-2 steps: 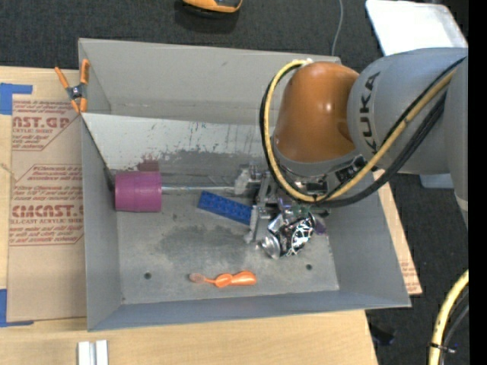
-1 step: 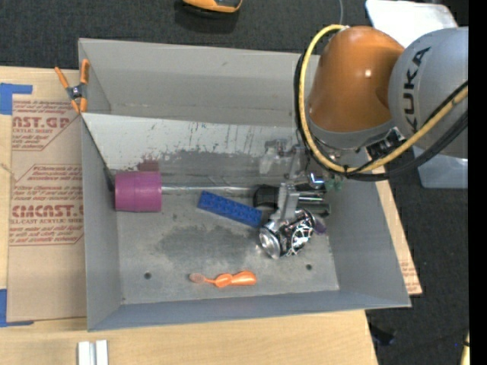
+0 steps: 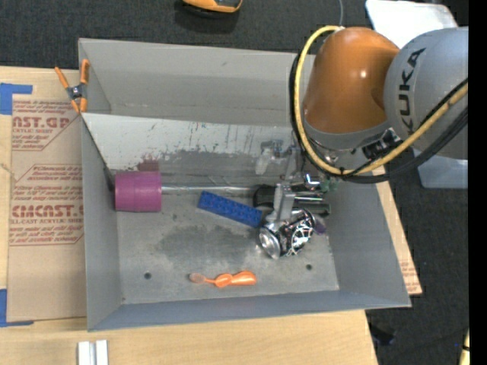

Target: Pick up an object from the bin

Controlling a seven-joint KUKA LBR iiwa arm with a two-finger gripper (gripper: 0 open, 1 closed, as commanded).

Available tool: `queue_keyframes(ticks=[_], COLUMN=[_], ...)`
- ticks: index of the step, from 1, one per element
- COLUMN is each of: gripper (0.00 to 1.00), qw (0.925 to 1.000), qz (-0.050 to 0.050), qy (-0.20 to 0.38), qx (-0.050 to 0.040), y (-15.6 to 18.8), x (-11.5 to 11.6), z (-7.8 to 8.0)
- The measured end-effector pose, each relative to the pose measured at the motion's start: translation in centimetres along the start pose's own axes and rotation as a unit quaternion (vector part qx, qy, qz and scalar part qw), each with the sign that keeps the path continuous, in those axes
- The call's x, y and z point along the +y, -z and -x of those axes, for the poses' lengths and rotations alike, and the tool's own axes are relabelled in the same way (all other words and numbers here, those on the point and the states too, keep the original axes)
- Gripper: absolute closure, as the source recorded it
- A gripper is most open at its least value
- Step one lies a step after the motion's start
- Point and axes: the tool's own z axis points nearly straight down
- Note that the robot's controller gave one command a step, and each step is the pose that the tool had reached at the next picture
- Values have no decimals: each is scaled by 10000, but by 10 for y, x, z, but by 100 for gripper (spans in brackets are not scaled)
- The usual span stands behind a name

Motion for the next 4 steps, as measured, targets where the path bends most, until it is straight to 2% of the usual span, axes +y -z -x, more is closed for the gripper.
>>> queue_keyframes(ticks=[1, 2, 3, 4], gripper=[0, 0, 0, 0], qw=[9996, 9988, 9950, 9957], qz=[0, 10, 5, 3], qy=[-278, -481, -1001, -929], qx=[-53, -3, -19, -55], y=[-72, -57, -17, -28], x=[-24, -23, -13, -16], z=[1, 0, -12, -6])
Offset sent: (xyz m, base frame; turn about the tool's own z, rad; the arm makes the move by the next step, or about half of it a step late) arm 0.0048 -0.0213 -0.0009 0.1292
